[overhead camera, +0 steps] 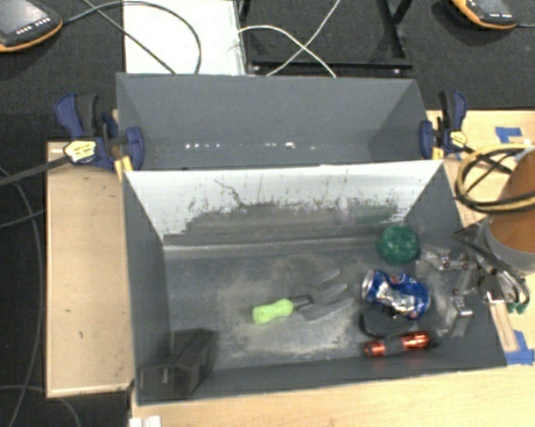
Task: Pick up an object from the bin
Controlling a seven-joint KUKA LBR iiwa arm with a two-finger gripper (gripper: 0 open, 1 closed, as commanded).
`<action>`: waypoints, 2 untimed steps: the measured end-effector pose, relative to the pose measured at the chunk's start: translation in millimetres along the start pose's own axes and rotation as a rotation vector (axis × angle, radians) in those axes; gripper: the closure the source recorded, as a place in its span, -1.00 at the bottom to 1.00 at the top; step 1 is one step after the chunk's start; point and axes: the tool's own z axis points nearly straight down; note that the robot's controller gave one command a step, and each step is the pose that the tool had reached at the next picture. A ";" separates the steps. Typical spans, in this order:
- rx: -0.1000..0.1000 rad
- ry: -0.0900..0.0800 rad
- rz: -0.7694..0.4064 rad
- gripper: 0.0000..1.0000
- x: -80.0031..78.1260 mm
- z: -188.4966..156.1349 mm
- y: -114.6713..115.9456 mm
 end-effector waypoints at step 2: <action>0.002 -0.015 0.058 -1.00 -4.2 87.0 2.3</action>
Offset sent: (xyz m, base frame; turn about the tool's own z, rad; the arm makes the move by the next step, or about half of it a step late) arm 0.0006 0.0026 -0.0904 0.0582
